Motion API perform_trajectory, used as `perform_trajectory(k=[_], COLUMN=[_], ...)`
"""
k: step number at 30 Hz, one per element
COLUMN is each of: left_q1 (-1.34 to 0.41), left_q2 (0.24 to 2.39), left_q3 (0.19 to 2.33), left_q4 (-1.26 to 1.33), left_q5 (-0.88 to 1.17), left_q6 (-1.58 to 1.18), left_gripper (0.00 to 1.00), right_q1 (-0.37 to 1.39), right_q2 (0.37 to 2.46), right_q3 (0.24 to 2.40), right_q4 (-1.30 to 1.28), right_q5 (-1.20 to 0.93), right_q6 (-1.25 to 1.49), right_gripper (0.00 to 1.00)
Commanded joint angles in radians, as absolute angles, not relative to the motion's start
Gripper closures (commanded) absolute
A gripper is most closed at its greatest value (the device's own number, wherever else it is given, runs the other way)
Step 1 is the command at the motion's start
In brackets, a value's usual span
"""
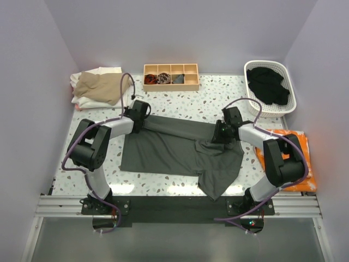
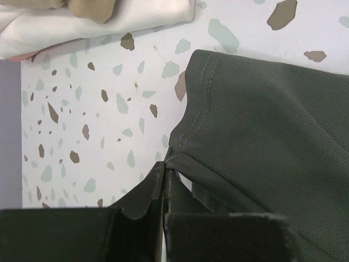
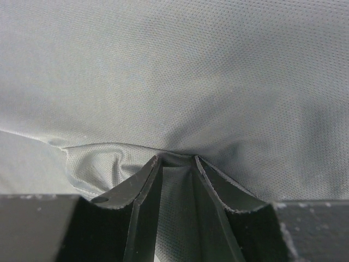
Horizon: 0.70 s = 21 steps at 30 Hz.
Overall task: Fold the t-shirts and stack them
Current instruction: Fold the flattened tshirt in 1/3 of the way
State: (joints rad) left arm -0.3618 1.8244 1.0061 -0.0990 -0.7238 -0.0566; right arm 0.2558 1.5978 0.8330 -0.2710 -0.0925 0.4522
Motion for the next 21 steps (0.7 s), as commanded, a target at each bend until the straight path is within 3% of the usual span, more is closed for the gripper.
perform_trajectory(k=[1, 6, 7, 8, 11, 12, 13, 15, 16, 17, 18, 21], left_q1=[-0.374, -0.38, -0.382, -0.382, -0.382, -0.382, -0.383, -0.38, -0.38, -0.38, -0.38, -0.385], left_q2=[1.871, 1.934, 1.928, 1.919, 1.864, 1.836, 1.826, 1.807, 1.802, 1.795, 1.778, 1.72], left_q3=[1.057, 1.17, 1.172, 1.17, 1.157, 1.152, 1.155, 1.183, 1.192, 1.207, 1.215, 1.21], left_q4=[-0.174, -0.383, -0.428, -0.446, -0.477, -0.489, -0.5, -0.547, -0.561, -0.564, -0.561, -0.442], left_q5=[-0.81, -0.805, -0.798, -0.798, -0.795, -0.796, -0.82, -0.844, -0.871, -0.877, -0.884, -0.769], left_q6=[-0.04, -0.162, -0.201, -0.219, -0.265, -0.282, -0.293, -0.32, -0.33, -0.333, -0.339, -0.251], left_gripper=[1.0, 0.96, 0.92, 0.79, 0.75, 0.68, 0.5, 0.49, 0.41, 0.26, 0.0, 0.0], right_q1=[0.252, 0.252, 0.253, 0.252, 0.252, 0.252, 0.252, 0.252, 0.252, 0.252, 0.252, 0.252], right_q2=[1.672, 1.689, 1.686, 1.68, 1.655, 1.651, 1.635, 1.614, 1.585, 1.569, 1.548, 1.473], right_q3=[0.845, 0.853, 0.854, 0.854, 0.854, 0.856, 0.857, 0.859, 0.859, 0.862, 0.861, 0.862], right_q4=[-0.391, -0.405, -0.406, -0.408, -0.419, -0.42, -0.422, -0.411, -0.413, -0.407, -0.405, -0.4], right_q5=[0.041, 0.077, 0.08, 0.083, 0.104, 0.113, 0.112, 0.101, 0.092, 0.081, 0.077, 0.061], right_q6=[0.443, 0.46, 0.46, 0.46, 0.462, 0.46, 0.46, 0.442, 0.44, 0.428, 0.43, 0.423], right_gripper=[0.68, 0.69, 0.69, 0.69, 0.69, 0.69, 0.68, 0.66, 0.66, 0.65, 0.65, 0.63])
